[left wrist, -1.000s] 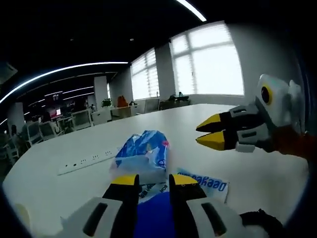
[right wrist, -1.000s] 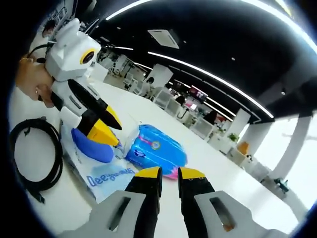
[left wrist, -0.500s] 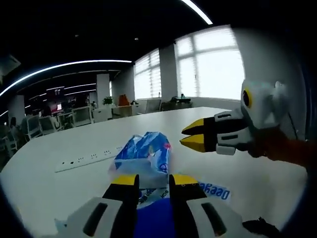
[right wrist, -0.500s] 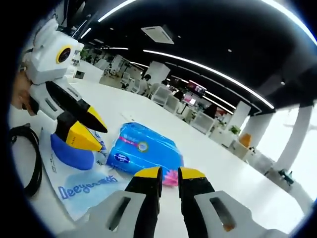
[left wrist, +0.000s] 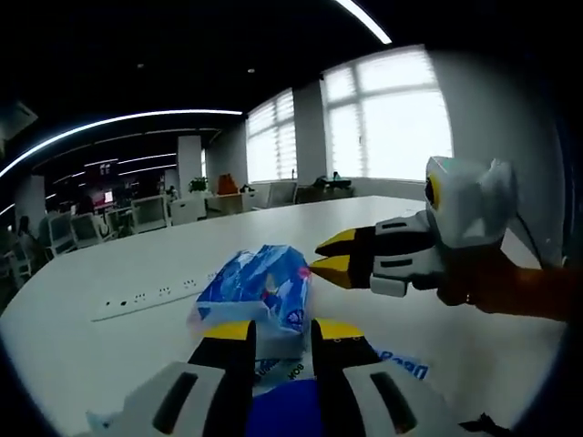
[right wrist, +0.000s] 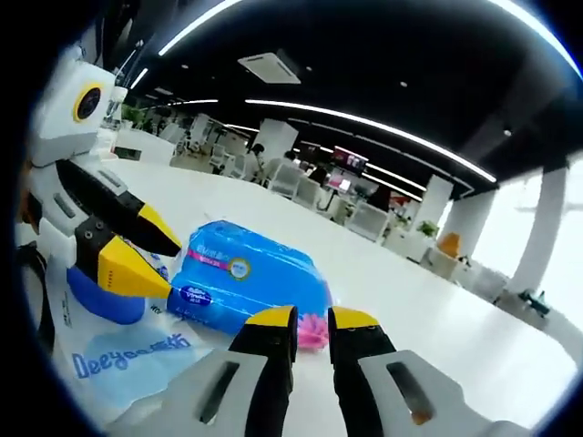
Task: Arrange the tabletop items into an orderly group along one side of the table until the central work area is clear of visible clutter.
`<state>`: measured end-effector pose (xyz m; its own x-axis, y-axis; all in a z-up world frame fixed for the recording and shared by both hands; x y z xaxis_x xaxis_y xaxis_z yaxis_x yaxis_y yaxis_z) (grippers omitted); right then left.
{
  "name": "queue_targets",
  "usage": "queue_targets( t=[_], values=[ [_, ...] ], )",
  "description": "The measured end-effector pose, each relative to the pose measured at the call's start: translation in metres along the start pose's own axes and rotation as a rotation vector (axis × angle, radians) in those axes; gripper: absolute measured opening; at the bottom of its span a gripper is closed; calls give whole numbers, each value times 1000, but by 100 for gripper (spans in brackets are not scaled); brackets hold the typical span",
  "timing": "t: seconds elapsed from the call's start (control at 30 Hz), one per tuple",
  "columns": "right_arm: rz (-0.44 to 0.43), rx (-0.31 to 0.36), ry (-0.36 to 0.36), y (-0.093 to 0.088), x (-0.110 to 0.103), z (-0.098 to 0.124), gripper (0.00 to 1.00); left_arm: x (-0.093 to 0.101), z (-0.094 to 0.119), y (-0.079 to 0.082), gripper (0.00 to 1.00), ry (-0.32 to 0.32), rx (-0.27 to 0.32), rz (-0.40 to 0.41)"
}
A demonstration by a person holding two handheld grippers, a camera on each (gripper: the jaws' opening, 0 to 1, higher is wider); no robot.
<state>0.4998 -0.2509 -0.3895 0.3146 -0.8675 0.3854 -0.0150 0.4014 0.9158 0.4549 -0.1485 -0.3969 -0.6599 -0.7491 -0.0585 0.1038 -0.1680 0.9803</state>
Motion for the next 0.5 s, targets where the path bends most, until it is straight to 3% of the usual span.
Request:
queue_targets(
  t=[0.5],
  values=[
    [-64,-11,-17,-13,12,-15,14,-8,-9,0,23,27,-4,-11]
  ],
)
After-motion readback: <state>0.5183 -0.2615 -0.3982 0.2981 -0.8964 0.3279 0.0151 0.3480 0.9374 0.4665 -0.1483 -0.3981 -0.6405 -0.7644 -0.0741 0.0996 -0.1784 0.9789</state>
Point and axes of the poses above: the point that each gripper's makers call its tool centre point, and the gripper's own axes: z roughly backward along the fingers, x roughly to its right, y roughly out of its top, the point moved 1 cm from there along z, roughly backward along the fingers, and after that the axes turned 4 degrees about x, right-handed, at the moved point
